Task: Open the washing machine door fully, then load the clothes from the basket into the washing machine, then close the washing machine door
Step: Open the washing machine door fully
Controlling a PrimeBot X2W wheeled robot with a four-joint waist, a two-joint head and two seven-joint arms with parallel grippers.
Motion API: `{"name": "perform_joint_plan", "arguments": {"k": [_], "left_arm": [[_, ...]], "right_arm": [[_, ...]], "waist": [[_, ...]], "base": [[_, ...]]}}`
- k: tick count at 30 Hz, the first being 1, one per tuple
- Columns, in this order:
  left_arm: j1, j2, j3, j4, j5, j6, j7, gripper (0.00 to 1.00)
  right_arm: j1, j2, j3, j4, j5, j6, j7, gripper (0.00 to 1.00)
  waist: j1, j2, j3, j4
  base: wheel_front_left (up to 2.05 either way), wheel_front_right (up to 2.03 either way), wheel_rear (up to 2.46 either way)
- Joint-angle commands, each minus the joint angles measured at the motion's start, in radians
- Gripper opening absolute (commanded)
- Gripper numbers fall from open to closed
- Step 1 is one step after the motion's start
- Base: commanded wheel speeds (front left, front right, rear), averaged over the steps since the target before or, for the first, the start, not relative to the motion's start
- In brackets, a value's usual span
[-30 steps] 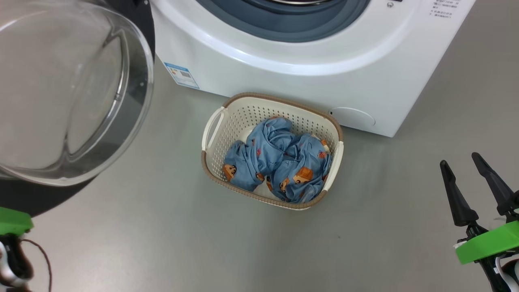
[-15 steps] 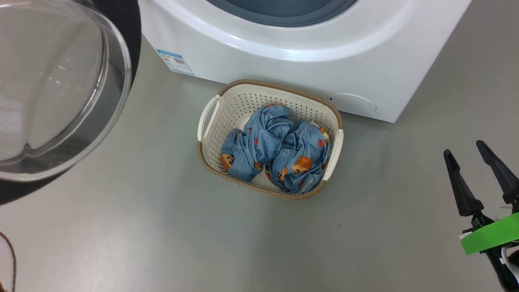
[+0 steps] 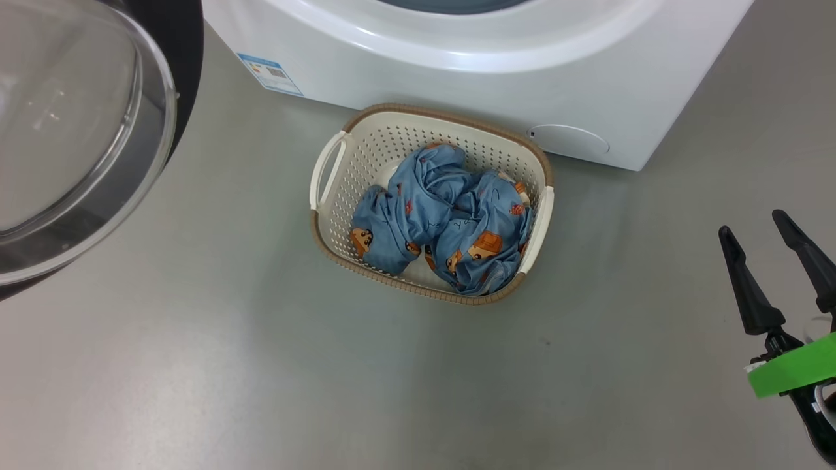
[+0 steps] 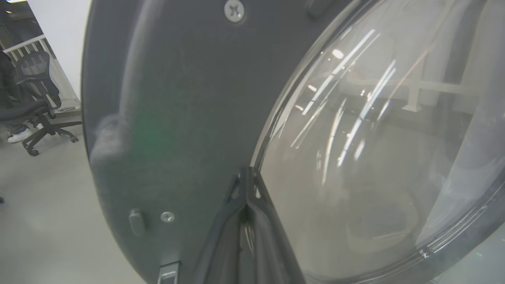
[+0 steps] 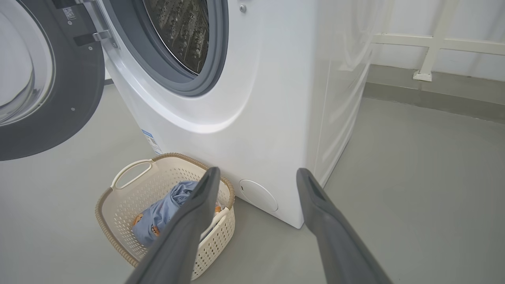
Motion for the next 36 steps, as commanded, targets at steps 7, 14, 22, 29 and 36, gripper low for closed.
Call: {"name": "perform_joint_plan", "arguments": {"k": [7,14,22,29,36], "left_arm": [[-0.012,0.058,0.034,-0.014,0.036,0.007,-0.006,0.0],[0.054,0.028,0.038,-0.058,0.061,-0.03,-0.006,0.0],[0.162,-0.024,0.039,-0.172,0.087,-0.091,-0.006,0.0],[0.256,-0.069,0.047,-0.291,0.096,-0.176,-0.006,0.0],[0.337,-0.101,0.006,-0.35,0.136,-0.215,-0.006,0.35]], "right_arm": [[-0.009,-0.012,0.019,-0.016,0.004,0.004,-0.01,1.0],[0.008,0.024,0.018,0.0,0.004,0.004,-0.01,1.0],[0.048,0.061,0.009,0.014,0.003,0.004,-0.01,1.0],[0.084,0.087,0.002,0.02,0.004,0.004,-0.01,1.0],[0.107,0.114,0.0,0.023,0.002,0.004,-0.01,1.0]], "waist": [[-0.0001,-0.0001,-0.016,-0.001],[-0.0001,-0.0001,-0.079,-0.005],[-0.0001,-0.0001,-0.168,-0.01],[-0.0001,-0.0001,-0.23,-0.022],[-0.0001,-0.0001,-0.269,-0.048]], "base": [[0.0,0.0,0.0],[0.0,0.0,0.0],[0.0,0.0,0.0],[0.0,0.0,0.0],[0.0,0.0,0.0]]}}
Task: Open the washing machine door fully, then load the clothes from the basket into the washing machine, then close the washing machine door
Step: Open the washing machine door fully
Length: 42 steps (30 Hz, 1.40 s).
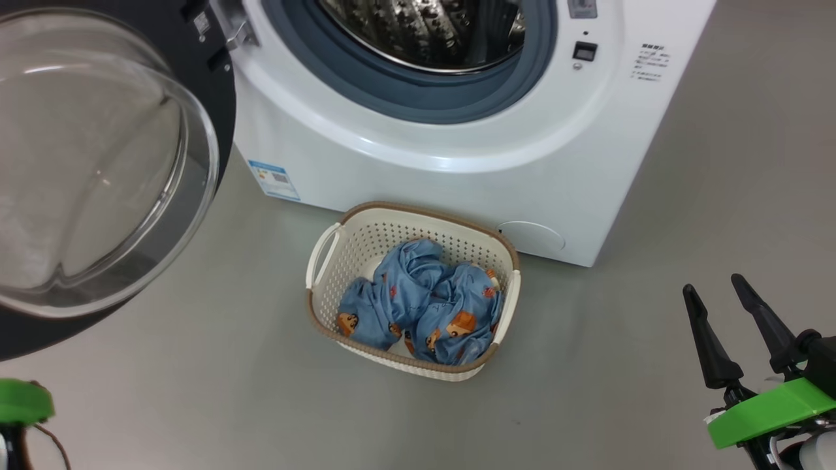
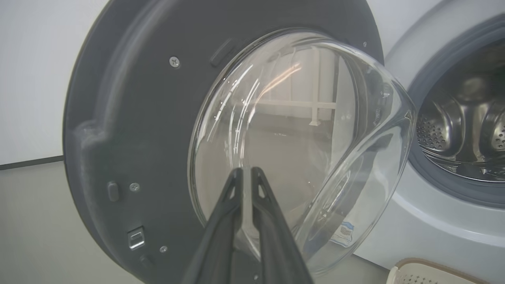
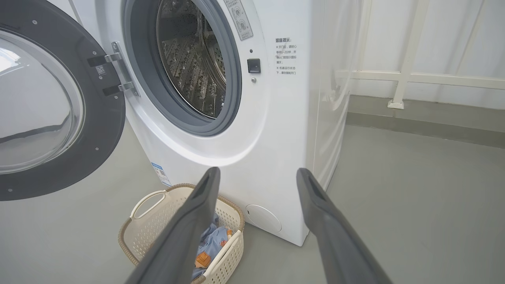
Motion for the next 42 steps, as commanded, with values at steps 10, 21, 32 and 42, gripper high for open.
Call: {"name": "perform_joint_plan", "arguments": {"k": [10,21,32,42], "left_arm": [[0.108,-0.068,-0.059,-0.147,0.013,-0.027,-0.006,1.0],[0.192,-0.119,-0.196,-0.238,-0.003,-0.032,-0.006,1.0],[0.261,-0.108,-0.309,-0.254,-0.105,-0.033,-0.006,1.0],[0.319,-0.101,-0.378,-0.28,-0.165,-0.033,-0.006,1.0]], "right_arm": [[0.022,0.015,0.0,-0.014,-0.002,0.004,-0.009,1.0],[0.035,0.027,-0.011,-0.012,-0.004,0.004,-0.009,1.0],[0.051,0.029,-0.015,-0.011,-0.003,0.004,-0.009,1.0],[0.068,0.034,-0.016,-0.013,-0.005,0.004,-0.009,1.0]], "waist": [[0.0002,0.0,-0.05,-0.097],[0.0002,0.0,-0.066,-0.211],[0.0002,0.0,-0.087,-0.317],[0.0002,0.0,-0.095,-0.376]], "base": [[0.0,0.0,0.0],[0.0,0.0,0.0],[0.0,0.0,0.0],[0.0,0.0,0.0]]}}
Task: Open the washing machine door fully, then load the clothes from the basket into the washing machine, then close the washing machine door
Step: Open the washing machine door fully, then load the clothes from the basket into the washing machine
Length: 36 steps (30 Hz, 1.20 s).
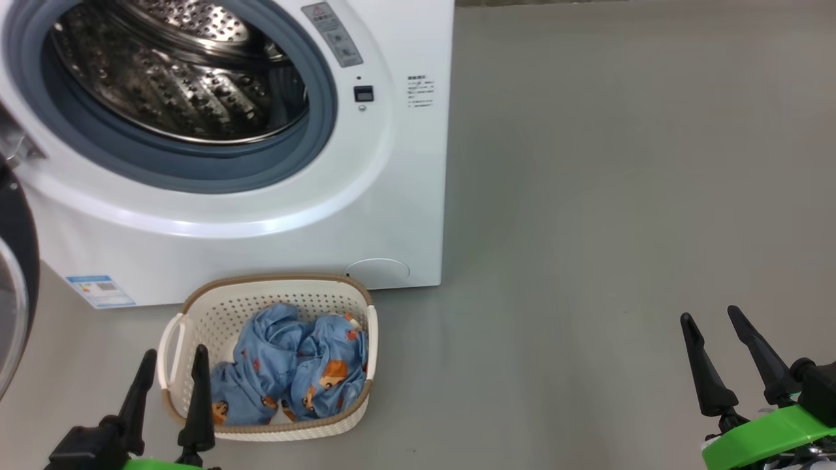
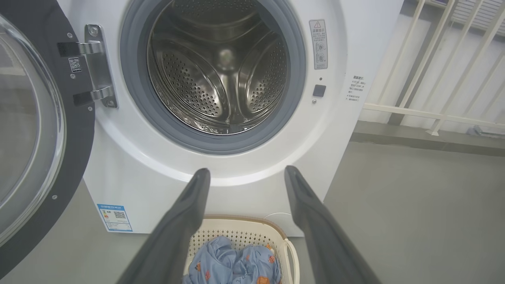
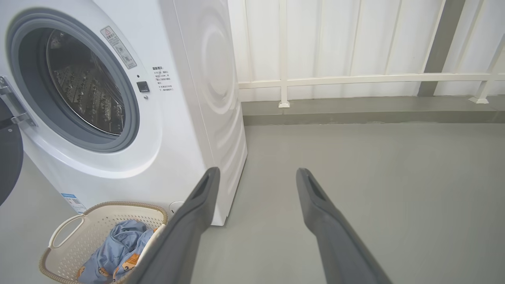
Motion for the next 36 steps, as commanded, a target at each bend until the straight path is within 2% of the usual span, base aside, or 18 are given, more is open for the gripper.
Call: {"name": "perform_joint_plan", "arguments": {"k": [1,23,36], "left_arm": [[-0.006,0.022,0.029,-0.032,-0.008,0.001,-0.006,1.0],[0.012,0.015,0.017,-0.044,-0.044,0.001,-0.006,1.0],[-0.003,0.027,0.008,-0.042,-0.047,0.001,-0.006,1.0]], "right_arm": [[0.0,-0.019,0.013,-0.022,-0.005,0.004,-0.009,1.0],[-0.007,-0.011,0.006,-0.025,-0.008,0.004,-0.009,1.0],[-0.019,-0.008,0.011,-0.025,-0.006,0.004,-0.009,1.0]], "waist": [[0.0,-0.0001,-0.001,-0.008],[0.0,-0.0001,0.009,-0.013],[0.0,-0.0001,0.022,-0.009]], "base": [[0.0,0.0,0.0],[0.01,-0.03,0.02],[0.45,-1.5,1.05]]}}
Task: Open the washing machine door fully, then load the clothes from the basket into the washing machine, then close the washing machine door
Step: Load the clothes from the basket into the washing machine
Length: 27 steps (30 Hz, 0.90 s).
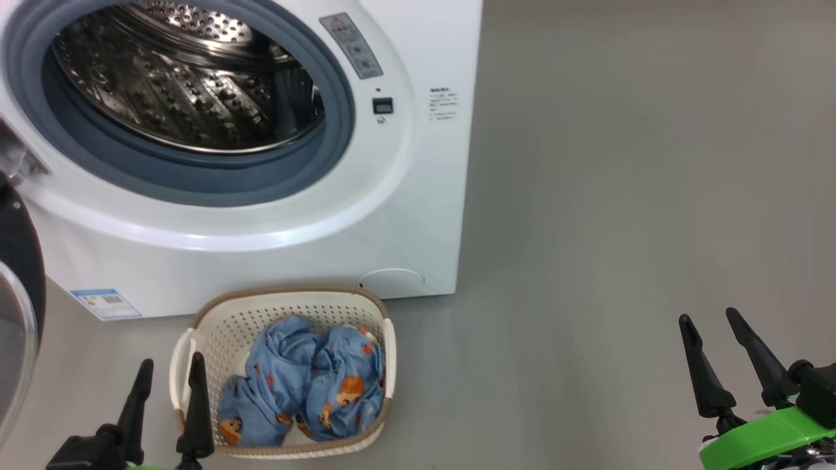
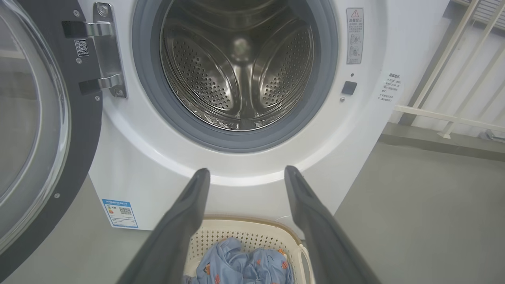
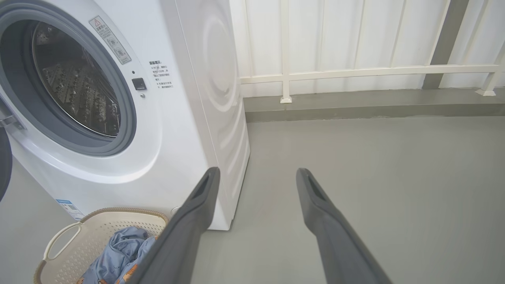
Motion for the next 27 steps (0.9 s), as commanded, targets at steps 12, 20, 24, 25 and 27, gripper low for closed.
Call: {"name": "perform_joint_plan", "arguments": {"k": [12,20,24,25,27], "left_arm": [[-0.033,0.018,0.023,-0.034,0.029,0.001,-0.006,1.0],[-0.042,0.02,0.0,0.008,0.04,0.001,-0.006,1.0],[-0.069,0.022,-0.024,0.069,0.048,0.001,-0.006,1.0],[-0.081,0.022,-0.026,0.09,0.051,0.001,-0.006,1.0],[-0.113,0.022,-0.033,0.131,0.056,0.001,-0.006,1.0]], "right_arm": [[-0.029,-0.016,0.013,-0.025,-0.005,0.004,-0.009,1.0],[-0.04,-0.008,0.019,-0.032,-0.005,0.004,-0.009,1.0],[-0.061,0.0,0.03,-0.04,-0.004,0.004,-0.009,1.0],[-0.068,0.002,0.033,-0.043,-0.004,0.004,-0.009,1.0],[-0.087,0.006,0.04,-0.047,-0.002,0.004,-0.009,1.0]], "waist": [[0.0,0.0,0.008,-0.002],[0.0,0.0,0.032,-0.005],[0.0,0.0,0.071,-0.012],[0.0,0.0,0.085,-0.015],[0.0,0.0,0.117,-0.022]], "base": [[0.33,-0.75,0.41],[0.0,0.0,0.0],[0.0,0.0,0.0],[0.0,0.0,0.0],[0.0,0.0,0.0]]}}
